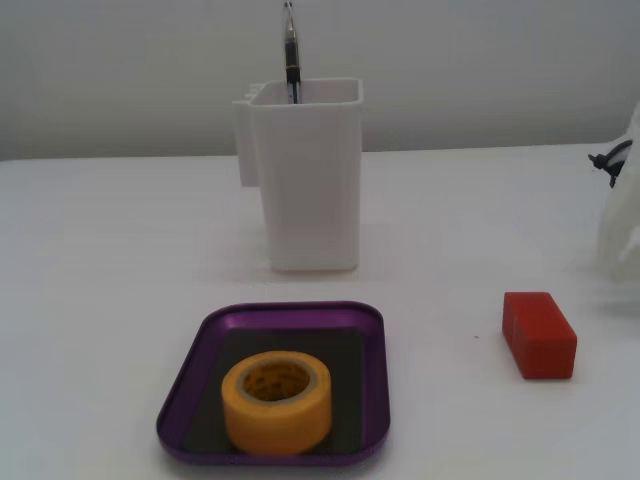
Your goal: Pick up the red cube and place it in the box.
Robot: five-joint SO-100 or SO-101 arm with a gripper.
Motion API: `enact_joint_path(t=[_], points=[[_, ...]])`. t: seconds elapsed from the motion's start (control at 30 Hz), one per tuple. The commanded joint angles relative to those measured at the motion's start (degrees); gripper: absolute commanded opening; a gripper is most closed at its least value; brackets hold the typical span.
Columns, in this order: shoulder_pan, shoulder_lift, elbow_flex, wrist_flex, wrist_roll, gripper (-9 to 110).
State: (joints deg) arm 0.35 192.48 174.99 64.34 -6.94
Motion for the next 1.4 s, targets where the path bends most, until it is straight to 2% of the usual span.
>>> enact_joint_path(t=[0.0, 0.13, 0.37, 0.57, 0.67, 0.83, 0.97, 1.13, 1.37], points=[[0.44, 5.19, -0.7, -4.66, 0.35, 0], [1.23, 4.83, -4.75, -11.07, 0.35, 0], [1.41, 0.0, -12.39, -11.43, 0.35, 5], [0.35, -25.22, -25.31, -11.43, 7.12, 14], [-4.13, -41.92, -35.6, -10.28, 8.7, 18], [-13.36, -67.32, -55.02, -2.29, 14.59, 23], [-15.64, -83.67, -69.35, 5.1, 19.42, 29], [-15.38, -98.09, -78.66, 7.47, 20.39, 32], [-15.12, -103.62, -76.9, 6.77, 20.3, 32]])
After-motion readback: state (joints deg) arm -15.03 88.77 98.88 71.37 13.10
